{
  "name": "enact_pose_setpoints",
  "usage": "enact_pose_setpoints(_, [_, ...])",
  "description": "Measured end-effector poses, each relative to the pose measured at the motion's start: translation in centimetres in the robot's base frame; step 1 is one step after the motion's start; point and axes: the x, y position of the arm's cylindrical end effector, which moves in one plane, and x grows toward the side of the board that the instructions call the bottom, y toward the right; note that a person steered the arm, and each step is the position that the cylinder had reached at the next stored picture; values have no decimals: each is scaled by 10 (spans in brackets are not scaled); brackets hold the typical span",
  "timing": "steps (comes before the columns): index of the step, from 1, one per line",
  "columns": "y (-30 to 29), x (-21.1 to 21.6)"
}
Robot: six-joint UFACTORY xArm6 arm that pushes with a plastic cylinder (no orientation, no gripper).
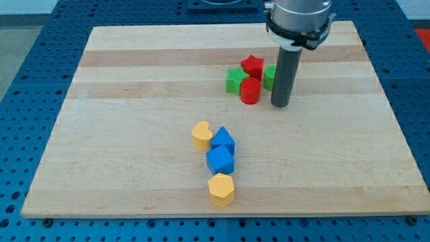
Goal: Push the green circle into the green star
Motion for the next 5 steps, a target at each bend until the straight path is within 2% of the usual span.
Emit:
enact_pose_setpoints(1, [68,-18])
enact_pose_setpoints(2, [74,-33])
enact_pose_setpoints(3, [63,-53])
enact_pose_setpoints(5, [2,-49])
